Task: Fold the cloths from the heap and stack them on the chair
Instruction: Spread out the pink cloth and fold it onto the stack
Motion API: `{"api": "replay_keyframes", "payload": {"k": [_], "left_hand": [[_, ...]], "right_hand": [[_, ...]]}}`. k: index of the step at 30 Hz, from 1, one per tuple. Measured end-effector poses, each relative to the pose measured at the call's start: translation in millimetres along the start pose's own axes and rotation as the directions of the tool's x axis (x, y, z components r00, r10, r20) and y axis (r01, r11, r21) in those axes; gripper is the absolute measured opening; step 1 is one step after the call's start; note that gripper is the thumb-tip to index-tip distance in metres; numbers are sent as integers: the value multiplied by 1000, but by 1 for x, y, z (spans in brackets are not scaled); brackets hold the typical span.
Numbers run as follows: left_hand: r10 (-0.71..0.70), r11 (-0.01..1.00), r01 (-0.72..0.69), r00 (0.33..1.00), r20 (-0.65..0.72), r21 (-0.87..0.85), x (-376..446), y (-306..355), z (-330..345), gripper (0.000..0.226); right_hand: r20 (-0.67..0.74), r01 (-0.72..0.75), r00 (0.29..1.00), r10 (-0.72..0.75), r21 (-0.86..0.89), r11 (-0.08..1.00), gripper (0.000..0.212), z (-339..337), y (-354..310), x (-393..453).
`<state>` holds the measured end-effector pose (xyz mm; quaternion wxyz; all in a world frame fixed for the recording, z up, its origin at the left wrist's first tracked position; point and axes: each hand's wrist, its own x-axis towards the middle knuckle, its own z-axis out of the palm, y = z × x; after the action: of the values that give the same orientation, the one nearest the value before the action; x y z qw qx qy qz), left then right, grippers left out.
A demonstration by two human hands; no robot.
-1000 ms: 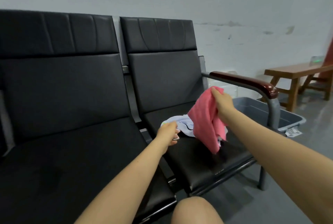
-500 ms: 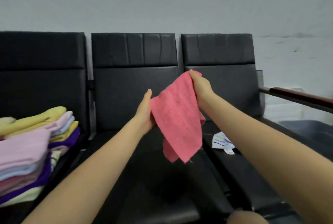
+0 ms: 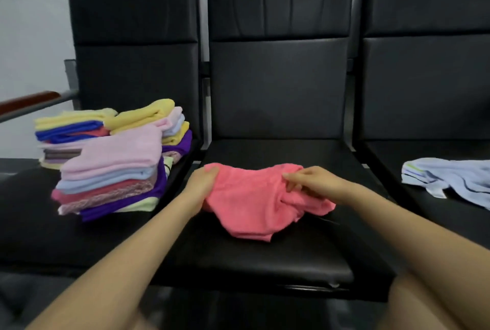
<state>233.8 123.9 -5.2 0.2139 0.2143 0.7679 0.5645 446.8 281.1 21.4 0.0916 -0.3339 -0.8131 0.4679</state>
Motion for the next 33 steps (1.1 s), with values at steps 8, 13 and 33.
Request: {"api": "replay_keyframes", "payload": {"k": [8, 13, 33], "left_hand": [[147, 898, -137, 989, 7, 419, 21, -28, -42, 33], [170, 886, -173, 984, 45, 430, 28, -30, -39, 27], [227, 928, -230, 973, 45, 292, 62, -25, -9, 31]], "right_hand": [[-282, 151, 949, -144, 3, 988, 30, 3, 0, 20], [-313, 108, 939, -146, -136, 985, 28, 8, -1, 59], [-394, -21, 894, 212, 436, 900, 41, -3, -20, 145]]}}
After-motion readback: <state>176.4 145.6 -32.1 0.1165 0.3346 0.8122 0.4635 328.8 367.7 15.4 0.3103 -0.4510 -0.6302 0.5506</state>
